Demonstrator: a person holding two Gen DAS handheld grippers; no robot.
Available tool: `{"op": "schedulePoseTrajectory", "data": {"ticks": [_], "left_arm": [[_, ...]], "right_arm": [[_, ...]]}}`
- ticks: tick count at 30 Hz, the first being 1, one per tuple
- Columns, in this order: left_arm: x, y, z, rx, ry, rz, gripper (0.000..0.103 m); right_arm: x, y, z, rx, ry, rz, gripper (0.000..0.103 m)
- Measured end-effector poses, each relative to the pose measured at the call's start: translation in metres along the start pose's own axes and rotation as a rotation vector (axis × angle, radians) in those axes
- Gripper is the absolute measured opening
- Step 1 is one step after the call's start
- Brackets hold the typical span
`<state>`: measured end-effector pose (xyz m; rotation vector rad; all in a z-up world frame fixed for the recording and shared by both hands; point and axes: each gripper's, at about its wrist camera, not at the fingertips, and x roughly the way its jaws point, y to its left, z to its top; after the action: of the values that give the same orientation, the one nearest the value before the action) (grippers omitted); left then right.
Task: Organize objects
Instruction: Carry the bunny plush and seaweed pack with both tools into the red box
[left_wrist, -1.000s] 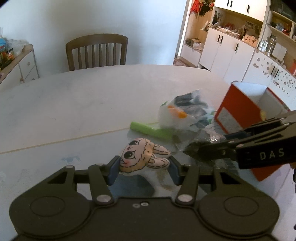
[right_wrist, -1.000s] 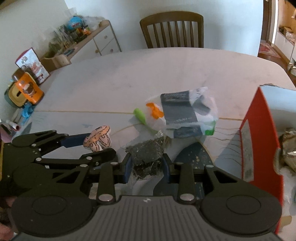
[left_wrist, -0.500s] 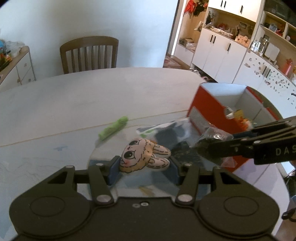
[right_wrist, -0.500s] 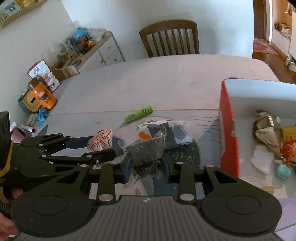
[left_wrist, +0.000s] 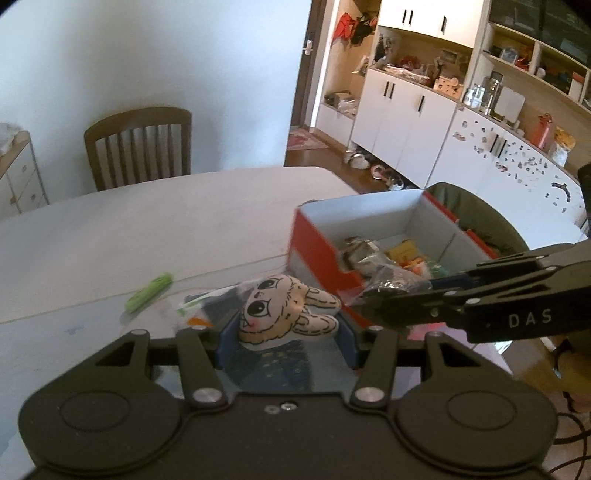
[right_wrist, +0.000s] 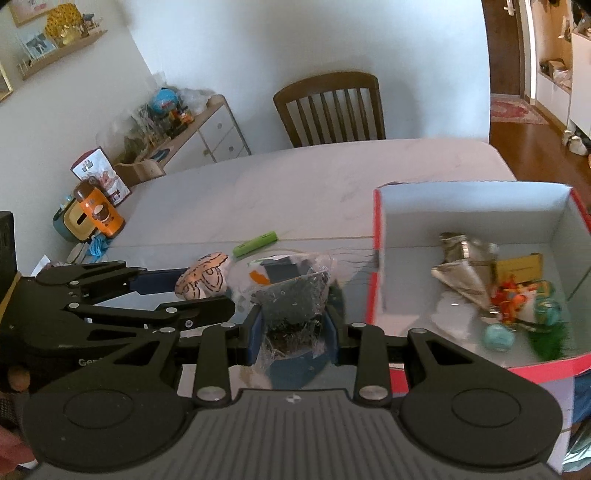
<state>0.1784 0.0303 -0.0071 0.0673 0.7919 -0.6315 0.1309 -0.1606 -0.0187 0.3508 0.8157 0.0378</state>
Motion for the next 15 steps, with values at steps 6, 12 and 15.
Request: {"op": "schedulePoseTrajectory", "data": {"ticks": [6, 12, 15], "left_arm": [[0.01, -0.037, 0.006, 0.017, 0.006, -0.006, 0.053], [0.026, -0.069, 0.013, 0.038, 0.022, -0.007, 0.053], [0.035, -0.082, 0.016, 0.051, 0.034, -0.003, 0.053]], "right_arm": [[-0.025, -0.034, -0.005, 0.007, -0.027, -0.016, 0.033], [-0.043, -0.079, -0.007, 0.036, -0.047, -0.051, 0.033], [-0.049, -0.099, -0.007, 0.046, -0.058, -0.067, 0.033]]}}
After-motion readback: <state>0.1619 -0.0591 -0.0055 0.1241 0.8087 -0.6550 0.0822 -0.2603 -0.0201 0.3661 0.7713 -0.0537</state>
